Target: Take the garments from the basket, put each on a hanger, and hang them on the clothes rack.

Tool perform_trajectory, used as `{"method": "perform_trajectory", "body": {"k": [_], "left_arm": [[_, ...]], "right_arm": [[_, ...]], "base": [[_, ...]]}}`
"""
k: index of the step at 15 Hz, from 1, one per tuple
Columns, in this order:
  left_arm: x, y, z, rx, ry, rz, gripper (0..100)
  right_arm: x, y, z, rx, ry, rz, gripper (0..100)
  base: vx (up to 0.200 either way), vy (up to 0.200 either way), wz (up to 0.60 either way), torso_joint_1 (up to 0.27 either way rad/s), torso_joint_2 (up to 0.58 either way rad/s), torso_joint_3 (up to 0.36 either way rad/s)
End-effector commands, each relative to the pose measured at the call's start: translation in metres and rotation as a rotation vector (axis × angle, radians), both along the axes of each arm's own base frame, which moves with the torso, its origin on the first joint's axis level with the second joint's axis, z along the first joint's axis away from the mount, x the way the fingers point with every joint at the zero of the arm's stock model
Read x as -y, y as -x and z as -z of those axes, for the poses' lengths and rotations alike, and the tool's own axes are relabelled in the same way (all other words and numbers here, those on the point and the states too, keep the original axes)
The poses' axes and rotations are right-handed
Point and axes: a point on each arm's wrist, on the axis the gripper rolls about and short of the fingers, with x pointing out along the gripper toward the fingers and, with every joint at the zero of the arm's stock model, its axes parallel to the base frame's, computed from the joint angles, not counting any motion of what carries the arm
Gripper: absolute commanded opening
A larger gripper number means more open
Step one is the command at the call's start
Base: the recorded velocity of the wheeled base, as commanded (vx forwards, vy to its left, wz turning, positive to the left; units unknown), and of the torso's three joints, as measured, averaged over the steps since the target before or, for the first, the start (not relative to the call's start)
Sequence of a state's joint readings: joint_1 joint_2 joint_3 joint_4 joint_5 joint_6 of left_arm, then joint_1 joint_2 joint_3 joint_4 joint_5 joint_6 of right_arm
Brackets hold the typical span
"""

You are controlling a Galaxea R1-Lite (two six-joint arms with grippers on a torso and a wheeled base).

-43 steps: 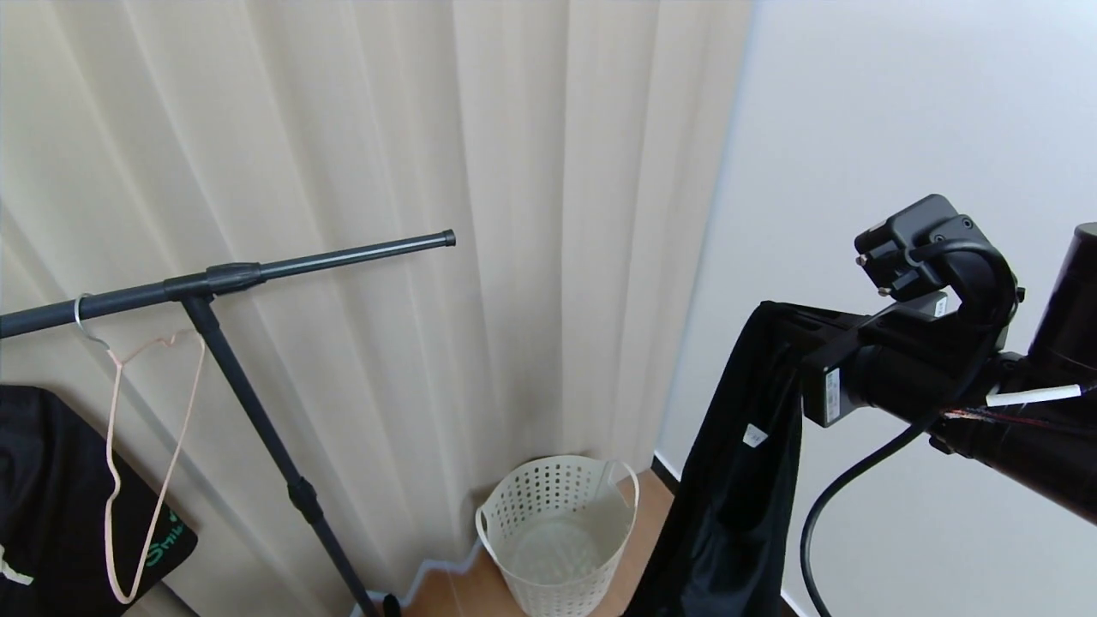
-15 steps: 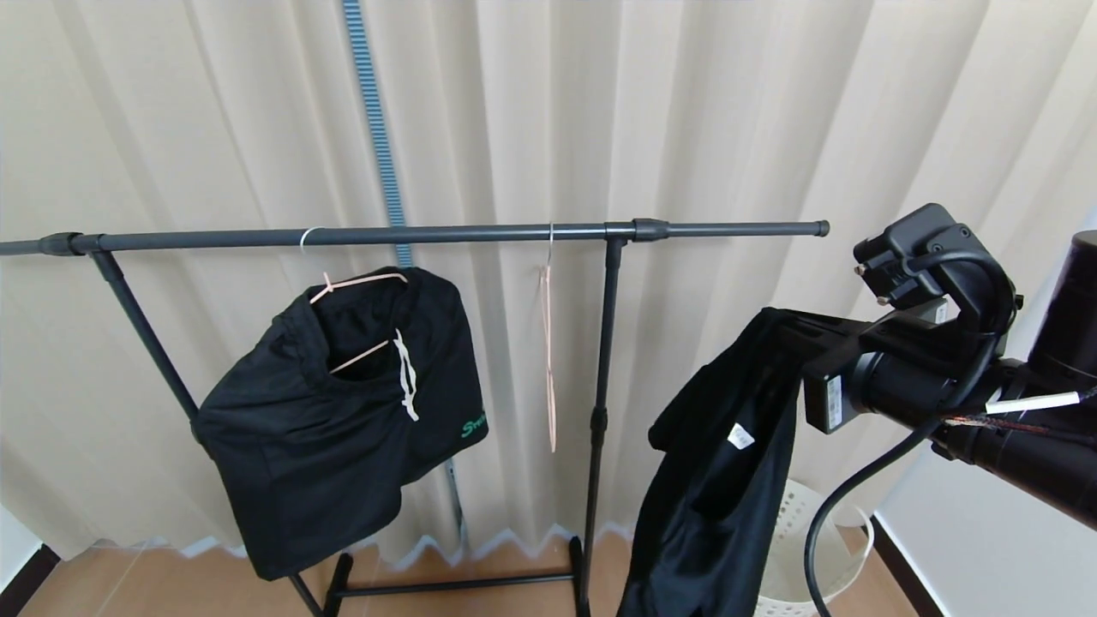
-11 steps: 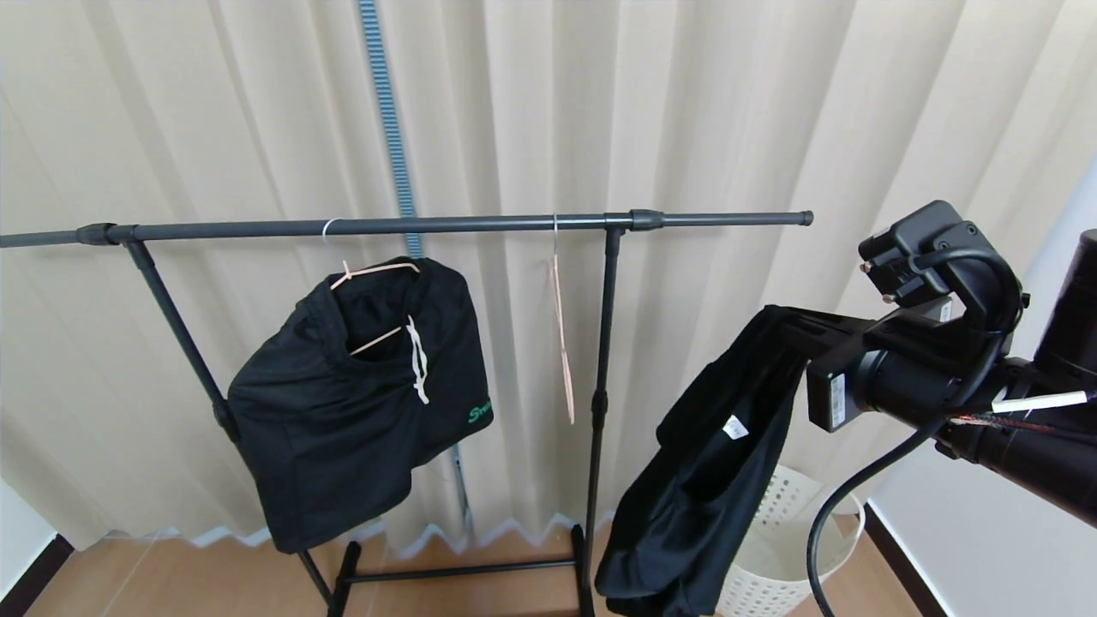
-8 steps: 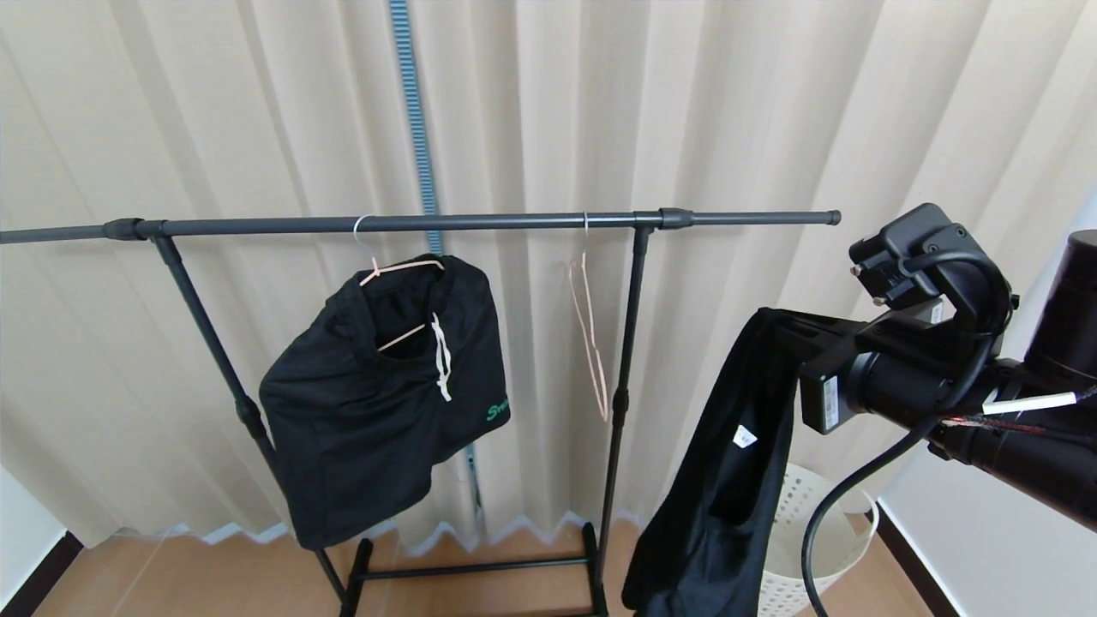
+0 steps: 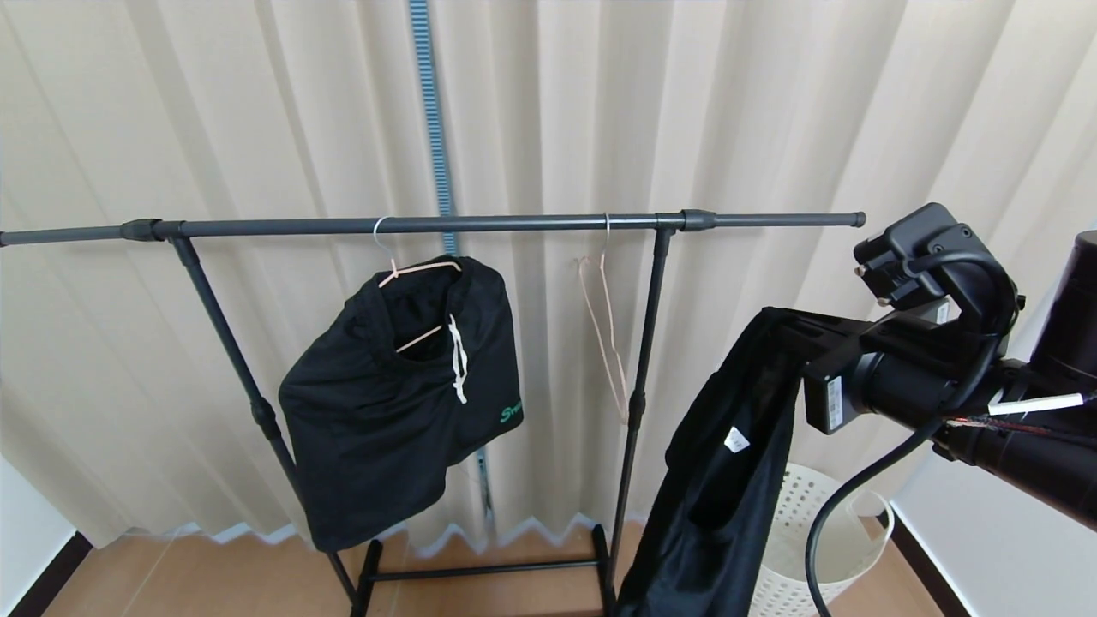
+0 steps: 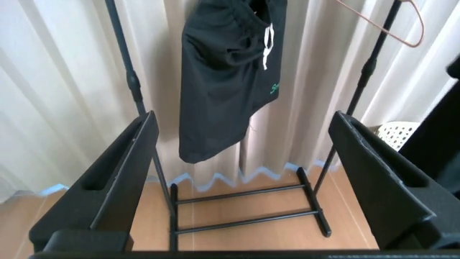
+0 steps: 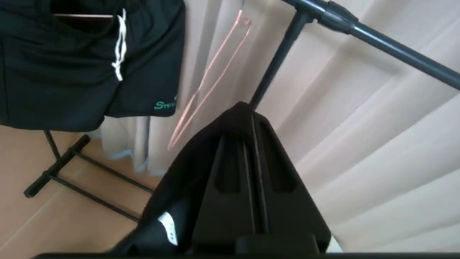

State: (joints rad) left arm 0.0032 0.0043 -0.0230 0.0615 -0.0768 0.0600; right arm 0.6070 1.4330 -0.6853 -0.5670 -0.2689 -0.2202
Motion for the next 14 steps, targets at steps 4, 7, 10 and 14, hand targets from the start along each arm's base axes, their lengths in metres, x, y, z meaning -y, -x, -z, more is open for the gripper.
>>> {"method": "perform_trajectory", "body": {"k": [4,7,10,14], "left_arm": [[0.0,-0.009,-0.014,-0.099,-0.095,-0.006,100],[0.0,-0.035,-0.06,-0.223,-0.008,0.003,100],[0.015,-0.08,-0.102,-0.37,0.138,0.228,100],[0.08,-0.133,-0.145,-0.588,0.359,0.498,100]], "right_arm": [[-0.008,-0.002,0.009,-0.02,0.036,0.06,0],[-0.017,-0.001,0.007,-0.015,0.025,0.036,0],[-0.024,0.005,0.005,-0.017,0.001,0.0,0],[-0.028,0.003,0.0,-0.026,-0.075,0.005,0]], "base": [[0.0,0.0,0.0,0.0,0.0,0.0],[0.0,0.0,0.0,0.0,0.0,0.0],[0.0,0.0,0.0,0.0,0.0,0.0],[0.0,0.0,0.0,0.0,0.0,0.0]]}}
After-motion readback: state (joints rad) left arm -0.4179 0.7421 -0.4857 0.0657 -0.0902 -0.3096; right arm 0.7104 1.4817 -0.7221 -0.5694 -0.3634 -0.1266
